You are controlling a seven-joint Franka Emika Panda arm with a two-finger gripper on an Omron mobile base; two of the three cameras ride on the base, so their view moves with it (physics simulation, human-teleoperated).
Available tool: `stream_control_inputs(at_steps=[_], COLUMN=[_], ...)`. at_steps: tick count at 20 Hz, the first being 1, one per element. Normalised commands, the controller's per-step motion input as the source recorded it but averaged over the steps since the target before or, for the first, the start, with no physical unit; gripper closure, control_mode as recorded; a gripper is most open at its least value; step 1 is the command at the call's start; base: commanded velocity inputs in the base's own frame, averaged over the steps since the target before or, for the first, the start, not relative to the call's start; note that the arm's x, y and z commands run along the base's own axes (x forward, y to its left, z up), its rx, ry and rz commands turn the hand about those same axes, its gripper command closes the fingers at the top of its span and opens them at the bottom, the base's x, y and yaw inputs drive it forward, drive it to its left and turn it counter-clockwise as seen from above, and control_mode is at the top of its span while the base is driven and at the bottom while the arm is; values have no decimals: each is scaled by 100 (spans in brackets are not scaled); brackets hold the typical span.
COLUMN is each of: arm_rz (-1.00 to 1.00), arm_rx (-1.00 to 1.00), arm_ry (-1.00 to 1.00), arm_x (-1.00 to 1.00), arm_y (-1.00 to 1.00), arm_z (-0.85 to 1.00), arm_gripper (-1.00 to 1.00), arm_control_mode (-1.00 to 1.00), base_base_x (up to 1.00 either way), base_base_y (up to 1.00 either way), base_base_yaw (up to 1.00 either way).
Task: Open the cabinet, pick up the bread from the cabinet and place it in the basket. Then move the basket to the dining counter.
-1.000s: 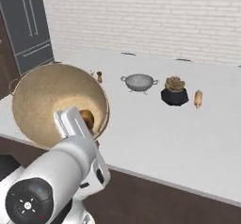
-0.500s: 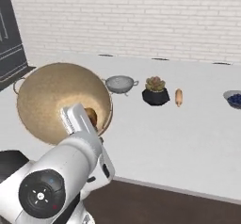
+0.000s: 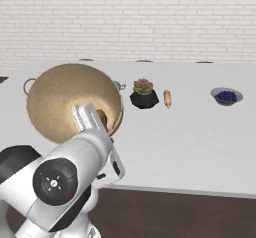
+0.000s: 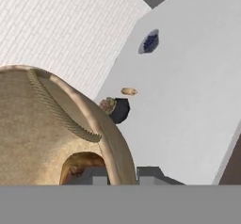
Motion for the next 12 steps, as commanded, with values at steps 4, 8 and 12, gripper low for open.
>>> stream_control_inputs(at_steps=[4,8,12], arm_rz=[0,0,0], arm_rx=[0,0,-1], arm_ry=[16,20,21], arm_x=[99,95,100], arm_y=[-19,-10,0], arm_z=[-40,-60,-83], arm_gripper=[100,100,100], arm_control_mode=[-100,-100,-100], base_base_x=[0,0,0], base_base_y=[0,0,0], base_base_yaw=[0,0,0])
